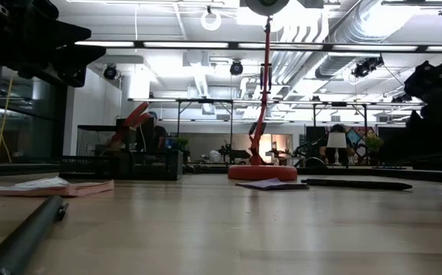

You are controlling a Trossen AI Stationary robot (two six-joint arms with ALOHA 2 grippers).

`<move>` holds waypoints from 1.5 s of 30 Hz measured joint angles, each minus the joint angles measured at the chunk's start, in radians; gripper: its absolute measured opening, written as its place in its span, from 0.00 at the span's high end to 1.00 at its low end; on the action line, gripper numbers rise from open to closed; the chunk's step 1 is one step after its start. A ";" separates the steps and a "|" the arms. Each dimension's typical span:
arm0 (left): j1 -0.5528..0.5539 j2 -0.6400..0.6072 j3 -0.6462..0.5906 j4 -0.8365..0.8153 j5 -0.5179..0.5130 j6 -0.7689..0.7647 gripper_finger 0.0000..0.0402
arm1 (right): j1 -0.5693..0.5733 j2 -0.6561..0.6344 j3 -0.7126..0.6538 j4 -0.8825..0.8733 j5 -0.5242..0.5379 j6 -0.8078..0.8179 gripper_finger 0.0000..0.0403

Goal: Pick and place office supplies into organizer
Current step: Put the black pen into the black desk organizer

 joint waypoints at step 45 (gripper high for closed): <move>0.000 0.000 0.000 -0.008 0.000 0.000 0.54 | -0.130 0.001 0.006 0.037 -0.223 -0.030 0.79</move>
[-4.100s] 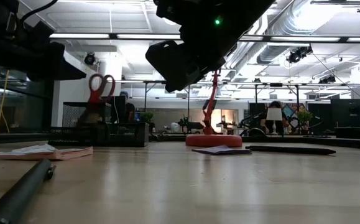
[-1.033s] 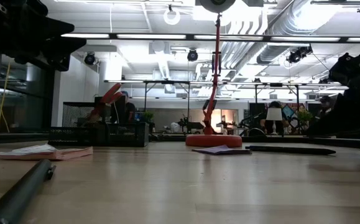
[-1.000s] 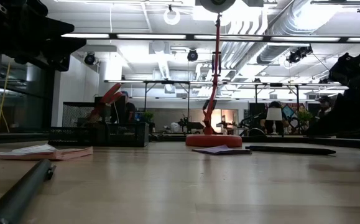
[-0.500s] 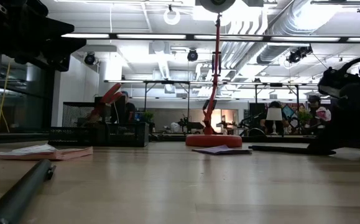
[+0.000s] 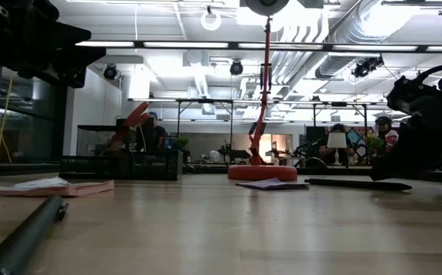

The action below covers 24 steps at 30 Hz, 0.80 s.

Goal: Pick and place office supplies into organizer
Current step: Put the black pen into the black desk organizer

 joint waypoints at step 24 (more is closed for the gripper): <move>0.000 0.000 0.000 -0.008 0.000 0.000 0.54 | 0.013 0.396 0.002 0.390 0.192 -0.103 0.79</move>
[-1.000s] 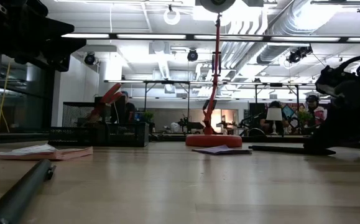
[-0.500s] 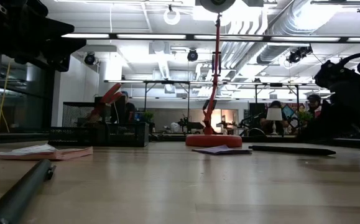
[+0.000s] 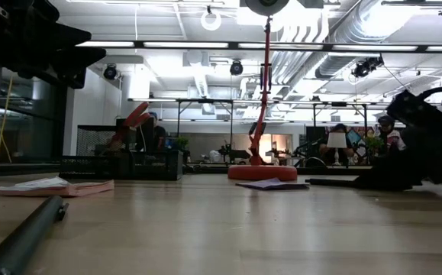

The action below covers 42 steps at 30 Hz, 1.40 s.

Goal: Pick and place office supplies into organizer
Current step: Put the black pen into the black desk organizer

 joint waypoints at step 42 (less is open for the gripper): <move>0.000 0.000 0.000 0.041 0.021 -0.127 0.54 | -0.153 0.069 0.580 0.073 -0.062 -0.822 0.96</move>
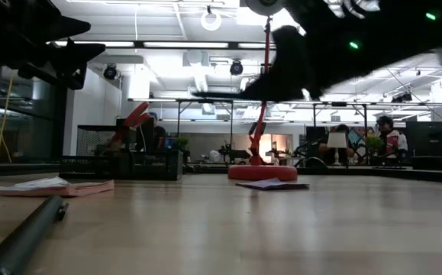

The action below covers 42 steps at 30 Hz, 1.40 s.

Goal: Pick and place office supplies into organizer
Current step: Put the black pen into the black desk organizer

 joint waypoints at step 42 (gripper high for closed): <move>0.000 0.040 0.000 0.001 -0.134 -0.037 0.51 | -0.281 0.173 0.394 0.061 -0.490 -0.281 0.95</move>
